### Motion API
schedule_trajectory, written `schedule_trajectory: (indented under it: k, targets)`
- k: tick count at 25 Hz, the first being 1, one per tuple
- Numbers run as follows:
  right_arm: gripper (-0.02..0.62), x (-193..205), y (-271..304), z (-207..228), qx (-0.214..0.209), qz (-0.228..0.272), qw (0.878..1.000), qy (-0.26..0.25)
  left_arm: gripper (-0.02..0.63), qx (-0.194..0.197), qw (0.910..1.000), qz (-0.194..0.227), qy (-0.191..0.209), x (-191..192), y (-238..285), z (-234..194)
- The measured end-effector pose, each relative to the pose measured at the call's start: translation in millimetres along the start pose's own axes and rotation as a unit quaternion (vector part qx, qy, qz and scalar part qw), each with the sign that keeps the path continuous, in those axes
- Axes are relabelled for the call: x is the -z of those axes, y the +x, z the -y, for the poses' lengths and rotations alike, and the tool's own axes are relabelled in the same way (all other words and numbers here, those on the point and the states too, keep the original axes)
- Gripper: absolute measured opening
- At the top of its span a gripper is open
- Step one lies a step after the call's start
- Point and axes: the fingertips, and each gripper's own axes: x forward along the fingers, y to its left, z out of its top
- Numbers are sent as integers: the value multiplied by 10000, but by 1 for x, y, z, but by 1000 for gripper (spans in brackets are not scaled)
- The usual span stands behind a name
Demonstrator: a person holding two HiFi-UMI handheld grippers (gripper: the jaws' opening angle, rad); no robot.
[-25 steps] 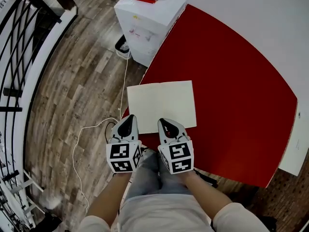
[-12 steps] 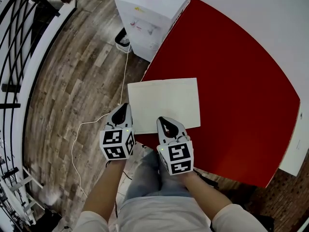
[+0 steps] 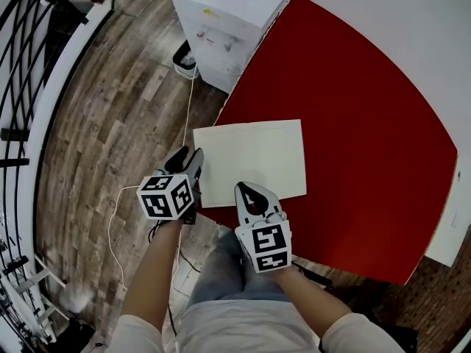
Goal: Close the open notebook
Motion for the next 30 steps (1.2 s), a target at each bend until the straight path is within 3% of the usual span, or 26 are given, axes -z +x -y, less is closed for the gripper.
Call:
schedule_trajectory:
  k: [6,19,25,30]
  targets:
    - [6,1,4,-2,-4,-33,10000,34,151,263,9989,-212,-334,3,11,-6]
    - [6,8,7,0,51,-91,9999,83,155,550,9951,-610,-546,10,27,-6]
    - [5,7,8,2,52,-110,9999,84,61,347,9970,-666,-202,2,19,-8]
    - [6,5,8,1,29,-74,9999,111,34,324,9970,-695,-92,-1,14,-6]
